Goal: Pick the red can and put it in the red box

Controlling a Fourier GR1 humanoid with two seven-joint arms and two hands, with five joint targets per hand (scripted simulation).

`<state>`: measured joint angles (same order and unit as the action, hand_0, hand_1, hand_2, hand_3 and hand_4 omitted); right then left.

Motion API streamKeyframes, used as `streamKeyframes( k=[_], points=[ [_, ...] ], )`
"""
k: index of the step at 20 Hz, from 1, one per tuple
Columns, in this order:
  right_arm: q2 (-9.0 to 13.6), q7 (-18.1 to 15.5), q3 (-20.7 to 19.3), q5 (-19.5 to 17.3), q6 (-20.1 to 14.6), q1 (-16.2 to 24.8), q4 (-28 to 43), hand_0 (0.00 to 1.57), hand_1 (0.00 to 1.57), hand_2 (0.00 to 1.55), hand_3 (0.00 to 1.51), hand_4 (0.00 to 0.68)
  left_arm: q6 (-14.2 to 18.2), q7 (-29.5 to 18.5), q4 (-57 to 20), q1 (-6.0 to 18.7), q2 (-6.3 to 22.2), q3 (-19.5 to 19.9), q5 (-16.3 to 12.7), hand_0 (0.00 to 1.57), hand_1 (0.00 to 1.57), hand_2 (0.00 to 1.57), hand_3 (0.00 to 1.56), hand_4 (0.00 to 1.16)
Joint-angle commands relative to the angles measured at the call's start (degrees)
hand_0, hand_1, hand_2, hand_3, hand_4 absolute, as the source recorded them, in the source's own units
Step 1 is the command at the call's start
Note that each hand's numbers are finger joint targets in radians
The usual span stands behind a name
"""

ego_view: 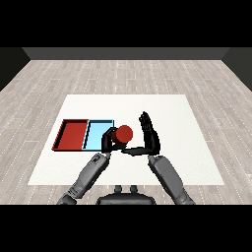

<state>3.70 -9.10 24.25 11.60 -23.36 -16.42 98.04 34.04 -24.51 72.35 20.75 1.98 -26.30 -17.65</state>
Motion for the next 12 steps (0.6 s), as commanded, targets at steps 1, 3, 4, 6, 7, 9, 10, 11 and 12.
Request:
streamKeyframes(
  k=[1, 3, 4, 6, 7, 9, 10, 11, 12],
  points=[
    [3.7, 1.8, -2.9, 2.6, 2.7, 6.4, 10.5, 0.00, 0.00, 0.00, 0.00, 0.000, 0.0, -1.0, -1.3, 0.5, -0.2, 2.6, 1.7, 1.57, 1.57, 1.57, 1.47, 1.13],
    [3.1, -4.1, -4.0, 4.2, 5.0, 11.2, 8.1, 0.00, 0.00, 0.00, 0.00, 0.000, -1.4, 0.3, 0.7, -0.3, 2.5, 5.2, 0.9, 1.57, 1.57, 1.57, 1.48, 1.13],
    [5.0, 0.2, -7.2, 5.7, 5.8, 8.8, 9.9, 0.00, 0.00, 0.00, 0.00, 0.000, -1.7, 2.2, 2.0, 1.3, 3.6, 5.9, 1.6, 1.57, 1.57, 1.57, 1.48, 1.13],
    [6.0, -2.7, -6.4, 3.8, 6.3, 13.1, 10.2, 0.00, 0.00, 0.00, 0.00, 0.000, -4.0, 1.1, 1.9, 0.1, 6.5, 9.1, 0.4, 1.57, 1.57, 1.57, 1.48, 1.13],
    [7.8, -3.0, -8.8, 5.6, 8.9, 13.2, 10.4, 0.00, 0.00, 0.00, 0.00, 0.000, -1.7, 6.5, 6.7, 0.2, 8.2, 8.1, 1.8, 1.57, 1.57, 1.57, 1.48, 1.13],
    [8.2, -5.7, -11.0, 7.1, 10.1, 15.9, 9.2, 0.00, 0.00, 0.00, 0.00, 0.000, -0.5, 9.0, 7.2, 1.5, 11.3, 10.6, 2.2, 1.57, 1.57, 1.57, 1.48, 1.13],
    [7.6, -5.7, -8.3, 5.9, 10.1, 18.1, 11.0, 0.00, 0.00, 0.00, 0.00, 0.000, -2.8, 8.2, 5.4, 1.1, 13.5, 13.3, 1.0, 1.57, 1.57, 1.57, 1.48, 1.14],
    [8.6, -4.1, -13.5, 8.8, 10.1, 16.9, 8.5, 0.00, 0.00, 0.00, 0.00, 0.000, -3.0, 10.0, 5.6, 1.2, 13.7, 14.0, 0.2, 1.57, 1.57, 1.57, 1.49, 1.12],
    [8.0, -0.5, -11.3, 6.4, 6.5, 17.2, 12.9, 0.00, 0.00, 0.00, 0.00, 0.000, -3.6, 9.5, 0.4, 5.0, 15.3, 15.1, 2.0, 1.57, 1.57, 1.57, 1.49, 1.12]
  ],
)
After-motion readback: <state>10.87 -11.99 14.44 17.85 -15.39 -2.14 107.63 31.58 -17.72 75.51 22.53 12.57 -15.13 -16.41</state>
